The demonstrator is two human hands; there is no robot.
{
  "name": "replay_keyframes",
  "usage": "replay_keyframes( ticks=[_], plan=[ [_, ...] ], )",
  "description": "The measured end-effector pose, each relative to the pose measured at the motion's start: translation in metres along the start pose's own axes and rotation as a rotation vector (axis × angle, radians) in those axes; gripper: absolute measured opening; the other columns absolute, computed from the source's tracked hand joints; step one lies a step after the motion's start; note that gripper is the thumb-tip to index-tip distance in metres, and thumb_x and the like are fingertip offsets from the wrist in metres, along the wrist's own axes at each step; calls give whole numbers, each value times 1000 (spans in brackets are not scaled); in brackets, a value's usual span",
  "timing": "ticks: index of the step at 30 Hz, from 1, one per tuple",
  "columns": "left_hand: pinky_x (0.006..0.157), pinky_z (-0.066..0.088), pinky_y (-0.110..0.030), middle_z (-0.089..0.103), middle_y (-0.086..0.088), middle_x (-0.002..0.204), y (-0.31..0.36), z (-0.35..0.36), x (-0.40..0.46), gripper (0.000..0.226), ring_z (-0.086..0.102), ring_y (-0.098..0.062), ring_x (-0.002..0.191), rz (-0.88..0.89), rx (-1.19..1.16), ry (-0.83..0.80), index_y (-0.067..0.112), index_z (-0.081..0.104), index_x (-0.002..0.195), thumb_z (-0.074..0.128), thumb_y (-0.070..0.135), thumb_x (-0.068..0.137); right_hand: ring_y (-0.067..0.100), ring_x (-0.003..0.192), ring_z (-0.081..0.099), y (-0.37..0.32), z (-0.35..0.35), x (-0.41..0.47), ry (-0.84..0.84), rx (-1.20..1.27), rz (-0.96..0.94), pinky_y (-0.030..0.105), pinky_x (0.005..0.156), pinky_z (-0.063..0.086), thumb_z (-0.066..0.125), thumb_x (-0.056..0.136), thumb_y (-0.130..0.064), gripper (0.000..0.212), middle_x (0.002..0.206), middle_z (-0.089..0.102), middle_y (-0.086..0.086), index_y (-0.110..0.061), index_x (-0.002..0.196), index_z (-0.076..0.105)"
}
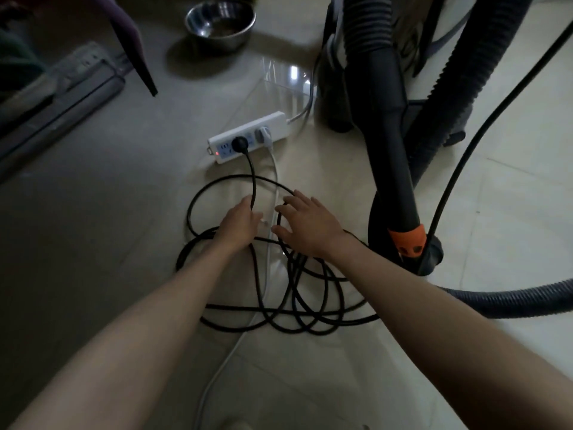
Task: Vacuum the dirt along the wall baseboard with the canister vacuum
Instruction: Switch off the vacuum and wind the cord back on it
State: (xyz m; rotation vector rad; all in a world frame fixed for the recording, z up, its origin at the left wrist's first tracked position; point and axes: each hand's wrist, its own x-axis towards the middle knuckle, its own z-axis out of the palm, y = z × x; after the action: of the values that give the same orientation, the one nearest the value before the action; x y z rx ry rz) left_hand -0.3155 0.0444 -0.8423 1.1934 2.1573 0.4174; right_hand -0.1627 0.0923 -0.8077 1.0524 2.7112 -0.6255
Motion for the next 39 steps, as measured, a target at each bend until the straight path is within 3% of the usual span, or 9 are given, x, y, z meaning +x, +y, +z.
replay_keyframes(
  ticks=[4,10,14,17,23,25,31,35,39],
  plan=[
    [81,43,-37,65,-24,103,-5,5,-17,25,59,-37,99,24,17,150,-3,61,103,44,14,98,29,133,39,1,14,-11,163,149,25,29,107,24,40,104,-27,39,142,48,15,-5,129,60],
    [70,50,-30,70,-11,78,-6,-12,-52,26,66,-23,74,232,47,-190,6,59,76,52,21,96,36,83,58,-3,4,1,236,452,272,32,73,30,39,105,-25,49,81,64,22,-5,61,50],
    [72,51,-37,70,-9,78,5,-15,-63,32,65,-21,75,350,114,-266,4,58,73,54,27,95,17,70,57,-21,3,17,160,981,453,27,66,45,50,100,-26,35,92,72,18,5,98,68],
    [68,50,-33,68,2,72,4,-13,-64,28,61,-9,68,361,88,-292,13,64,74,55,32,93,12,54,51,-20,3,24,192,1185,607,20,54,45,54,97,-12,25,64,64,5,8,100,68],
    [81,44,-28,59,-13,114,-15,-29,-19,28,57,-22,98,178,-48,253,9,59,118,57,22,92,12,51,49,-9,0,20,180,1238,653,15,41,42,50,96,-3,17,64,56,5,0,99,66],
    [96,39,-33,45,-16,131,-15,-31,4,51,46,-28,119,61,-55,215,6,43,136,59,24,91,11,51,46,-5,-2,18,172,1276,636,14,39,39,53,95,-2,13,65,56,6,0,91,65],
    [80,37,-27,53,-18,123,-9,-13,40,44,52,-29,111,-22,-88,103,2,50,127,59,26,90,14,53,48,0,0,25,105,1164,654,21,45,41,49,95,-4,17,71,61,7,0,90,64],
    [79,34,-24,49,-17,123,-10,-8,37,41,50,-25,108,-15,-79,145,4,50,127,57,24,92,31,91,63,0,0,50,176,760,542,38,82,51,46,101,-22,35,106,67,20,5,115,62],
    [78,34,-23,49,-16,124,-10,-5,31,39,49,-22,106,-11,-87,195,4,51,127,56,22,93,26,100,62,-7,5,67,185,355,426,29,73,41,47,101,-32,33,111,67,12,-8,117,63]
  ],
)
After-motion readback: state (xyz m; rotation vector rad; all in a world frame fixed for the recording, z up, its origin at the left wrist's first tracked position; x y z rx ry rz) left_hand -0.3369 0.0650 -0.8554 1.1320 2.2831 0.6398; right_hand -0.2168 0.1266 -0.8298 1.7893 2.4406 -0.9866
